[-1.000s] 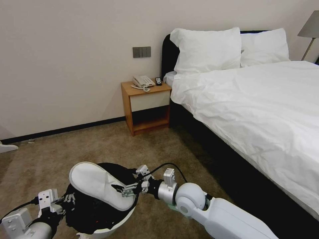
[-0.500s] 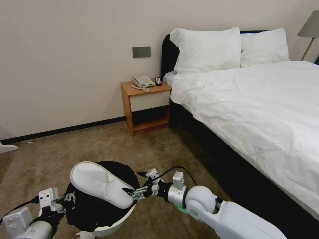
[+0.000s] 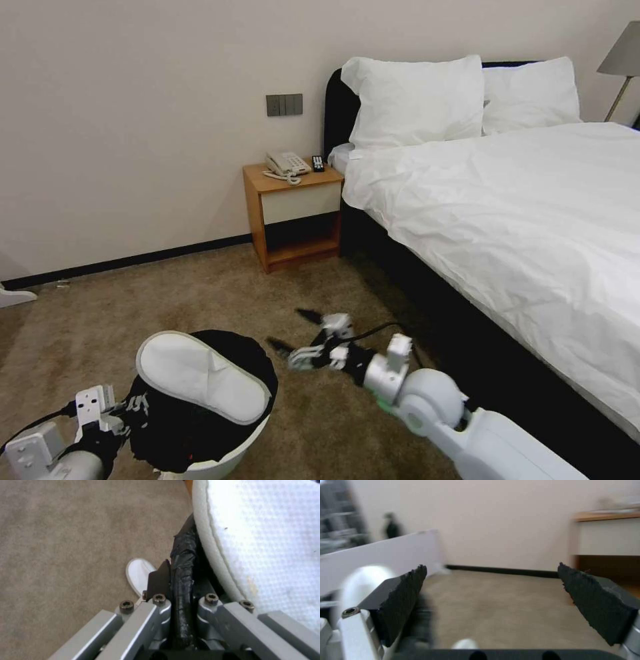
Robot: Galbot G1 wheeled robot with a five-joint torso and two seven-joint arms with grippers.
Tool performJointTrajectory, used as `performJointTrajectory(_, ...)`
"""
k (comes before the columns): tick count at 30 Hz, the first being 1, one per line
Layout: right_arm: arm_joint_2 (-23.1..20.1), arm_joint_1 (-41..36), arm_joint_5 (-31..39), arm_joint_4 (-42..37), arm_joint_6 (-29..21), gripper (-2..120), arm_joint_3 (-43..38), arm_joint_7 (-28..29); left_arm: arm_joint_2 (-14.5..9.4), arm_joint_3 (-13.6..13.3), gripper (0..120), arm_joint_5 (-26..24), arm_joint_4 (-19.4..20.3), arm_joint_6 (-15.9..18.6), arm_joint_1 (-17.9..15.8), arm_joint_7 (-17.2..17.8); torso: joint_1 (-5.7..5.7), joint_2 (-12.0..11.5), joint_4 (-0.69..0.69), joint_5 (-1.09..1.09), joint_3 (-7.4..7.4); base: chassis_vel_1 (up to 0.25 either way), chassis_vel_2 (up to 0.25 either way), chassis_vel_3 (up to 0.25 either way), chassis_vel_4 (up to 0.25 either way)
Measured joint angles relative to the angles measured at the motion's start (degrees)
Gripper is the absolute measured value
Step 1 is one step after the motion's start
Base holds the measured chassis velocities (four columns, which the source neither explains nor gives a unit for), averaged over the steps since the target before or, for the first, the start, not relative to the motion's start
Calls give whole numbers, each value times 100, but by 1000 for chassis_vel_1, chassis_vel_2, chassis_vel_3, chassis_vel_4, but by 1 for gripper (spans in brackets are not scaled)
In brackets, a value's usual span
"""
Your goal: Pick up the trash bin, then pick up the garbage from the floor and place it into the trash bin.
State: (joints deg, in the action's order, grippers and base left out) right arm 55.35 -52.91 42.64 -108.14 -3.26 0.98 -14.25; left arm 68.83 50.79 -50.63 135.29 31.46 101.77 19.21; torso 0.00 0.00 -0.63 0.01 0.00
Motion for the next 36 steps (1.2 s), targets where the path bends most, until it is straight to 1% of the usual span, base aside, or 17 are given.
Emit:
performJointTrajectory(2,47,-503,-249,-110,-129,100,-842,166,27,13,4,56,1,-35,81,-18,0,0,0,-1,0,0,0,0,0)
performJointTrajectory(3,47,-503,-249,-110,-129,100,-842,166,27,13,4,56,1,-35,81,-18,0,0,0,-1,0,0,0,0,0)
performJointTrajectory(4,87,-783,-416,-186,-199,100,-1249,246,45,13,4,97,9,-53,121,-25,0,0,2,-1,0,0,0,0,0)
performJointTrajectory(6,185,-1255,-638,-342,-266,100,-1881,371,86,4,4,199,40,-77,193,-33,0,0,0,1,0,0,0,0,0)
performJointTrajectory(7,185,-1255,-638,-342,-266,100,-1881,371,86,4,4,199,40,-77,193,-33,0,0,0,1,0,0,0,0,0)
performJointTrajectory(8,236,-1453,-699,-420,-277,100,-2127,418,105,-6,4,241,55,-80,221,-44,0,0,1,-1,0,0,0,0,0)
performJointTrajectory(9,236,-1453,-699,-420,-277,100,-2127,418,105,-6,4,241,55,-80,221,-44,0,0,1,-1,0,0,0,0,0)
performJointTrajectory(11,405,-1832,-808,-585,-290,100,-2564,504,144,-21,4,297,83,-80,269,-50,0,0,0,0,0,0,0,0,0)
performJointTrajectory(13,478,-1949,-842,-642,-291,100,-2675,519,149,-23,4,313,96,-80,272,-50,0,1,2,-1,0,0,0,0,0)
performJointTrajectory(19,671,-2176,-944,-693,-291,100,-2791,523,151,-26,4,324,116,-82,258,-52,0,0,0,-1,0,0,0,0,0)
performJointTrajectory(22,860,-2260,-1022,-687,-288,100,-2782,522,127,-43,4,323,117,-87,223,-50,0,0,1,-1,0,0,0,0,0)
performJointTrajectory(29,932,-2319,-1065,-659,-284,100,-2743,522,99,-59,4,315,114,-88,179,-39,0,0,1,-1,0,33,38,16,33)
performJointTrajectory(36,941,-2379,-1070,-639,-276,100,-2732,521,85,-85,4,311,89,-88,140,-33,0,0,2,-1,0,72,76,81,65)
